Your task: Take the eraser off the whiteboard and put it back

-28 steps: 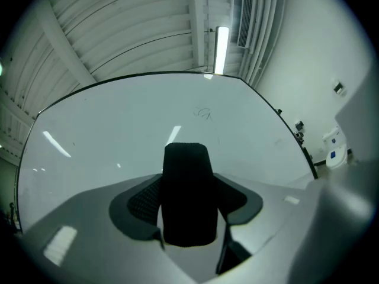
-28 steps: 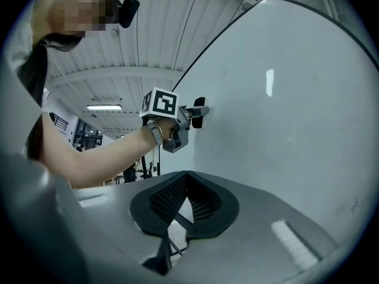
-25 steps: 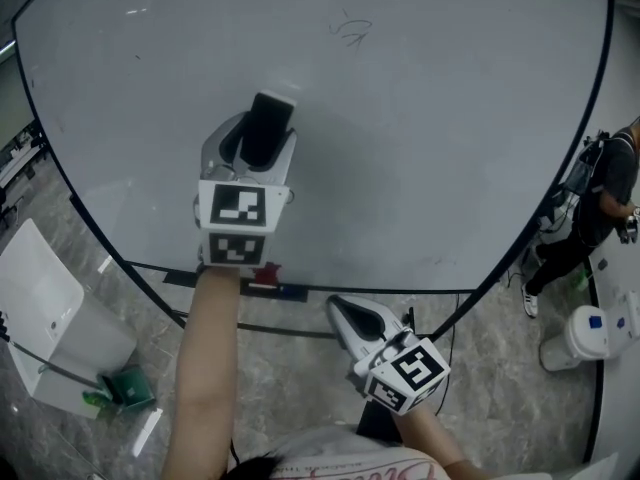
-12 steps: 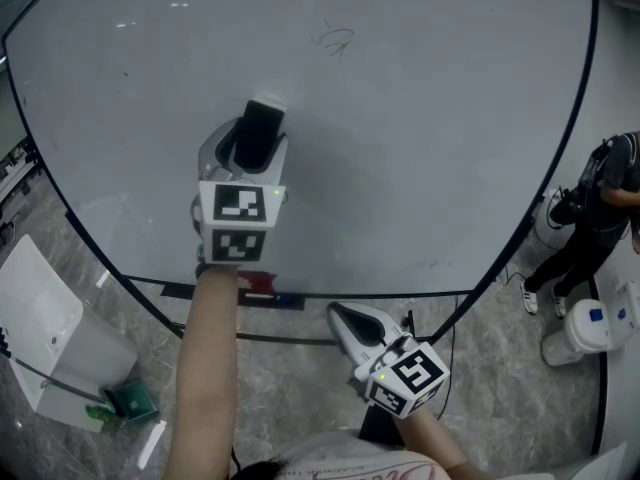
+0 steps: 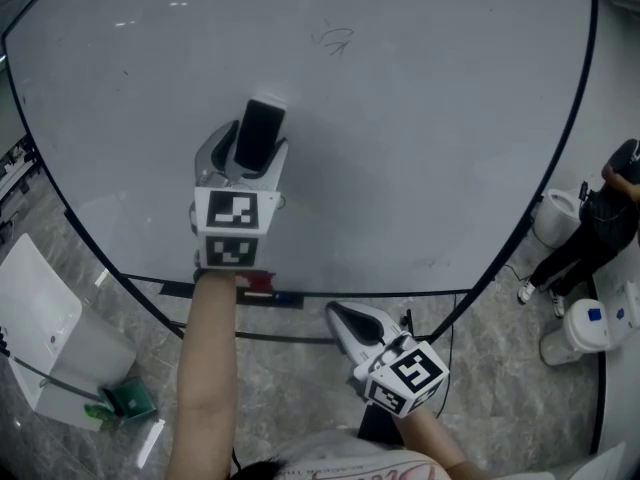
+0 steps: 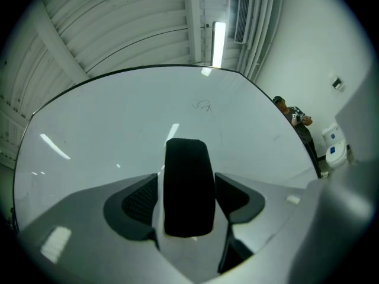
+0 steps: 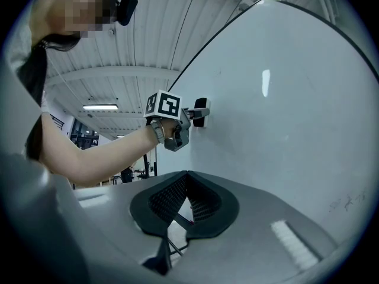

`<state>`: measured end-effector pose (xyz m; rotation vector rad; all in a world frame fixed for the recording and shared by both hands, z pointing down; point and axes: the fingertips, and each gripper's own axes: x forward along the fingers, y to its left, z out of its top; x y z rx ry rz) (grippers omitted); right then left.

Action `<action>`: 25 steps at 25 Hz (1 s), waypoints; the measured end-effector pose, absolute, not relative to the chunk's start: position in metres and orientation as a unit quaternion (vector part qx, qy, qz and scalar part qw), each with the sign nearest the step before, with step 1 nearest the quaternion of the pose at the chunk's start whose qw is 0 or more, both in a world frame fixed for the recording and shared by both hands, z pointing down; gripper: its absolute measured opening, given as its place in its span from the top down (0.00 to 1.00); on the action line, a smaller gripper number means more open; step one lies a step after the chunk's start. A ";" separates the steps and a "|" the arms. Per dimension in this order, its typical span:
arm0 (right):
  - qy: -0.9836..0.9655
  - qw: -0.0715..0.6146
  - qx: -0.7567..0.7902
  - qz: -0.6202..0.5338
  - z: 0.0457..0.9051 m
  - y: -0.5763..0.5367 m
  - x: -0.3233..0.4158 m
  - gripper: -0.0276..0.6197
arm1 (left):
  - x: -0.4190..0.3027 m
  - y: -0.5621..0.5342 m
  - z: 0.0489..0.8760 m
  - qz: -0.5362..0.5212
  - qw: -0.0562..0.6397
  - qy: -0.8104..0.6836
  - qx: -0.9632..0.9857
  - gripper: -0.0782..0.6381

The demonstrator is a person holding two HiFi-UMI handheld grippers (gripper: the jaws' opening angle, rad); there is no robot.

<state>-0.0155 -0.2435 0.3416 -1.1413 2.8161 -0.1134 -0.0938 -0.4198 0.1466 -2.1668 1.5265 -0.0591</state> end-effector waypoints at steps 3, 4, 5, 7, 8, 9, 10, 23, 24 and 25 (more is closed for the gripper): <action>0.926 0.049 -0.373 -0.037 0.342 -0.243 -0.017 0.95 | -0.101 -0.408 0.149 0.001 0.236 0.558 -0.795 0.49; 0.926 0.049 -0.373 -0.036 0.342 -0.243 -0.017 0.95 | -0.103 -0.403 0.151 0.010 0.233 0.558 -0.796 0.49; 0.926 0.048 -0.373 -0.036 0.342 -0.242 -0.018 0.95 | -0.106 -0.397 0.152 0.017 0.232 0.559 -0.796 0.50; 0.926 0.048 -0.372 -0.035 0.342 -0.241 -0.018 0.95 | -0.114 -0.383 0.156 0.030 0.232 0.564 -0.792 0.53; 0.926 0.048 -0.372 -0.035 0.342 -0.241 -0.018 0.95 | -0.117 -0.375 0.157 0.038 0.231 0.565 -0.791 0.55; 0.926 0.047 -0.372 -0.035 0.342 -0.240 -0.018 0.96 | -0.120 -0.366 0.158 0.049 0.230 0.564 -0.791 0.57; 0.926 0.047 -0.372 -0.034 0.342 -0.240 -0.018 0.96 | -0.122 -0.357 0.159 0.061 0.225 0.562 -0.793 0.59; 0.929 0.039 -0.367 -0.035 0.347 -0.234 -0.023 0.95 | -0.138 -0.267 0.246 0.111 0.127 0.516 -0.840 0.89; 0.929 0.041 -0.367 -0.034 0.346 -0.234 -0.023 0.96 | -0.140 -0.265 0.255 0.115 0.118 0.514 -0.842 0.89; 0.928 0.042 -0.368 -0.032 0.345 -0.234 -0.024 0.95 | -0.142 -0.263 0.263 0.119 0.107 0.512 -0.844 0.89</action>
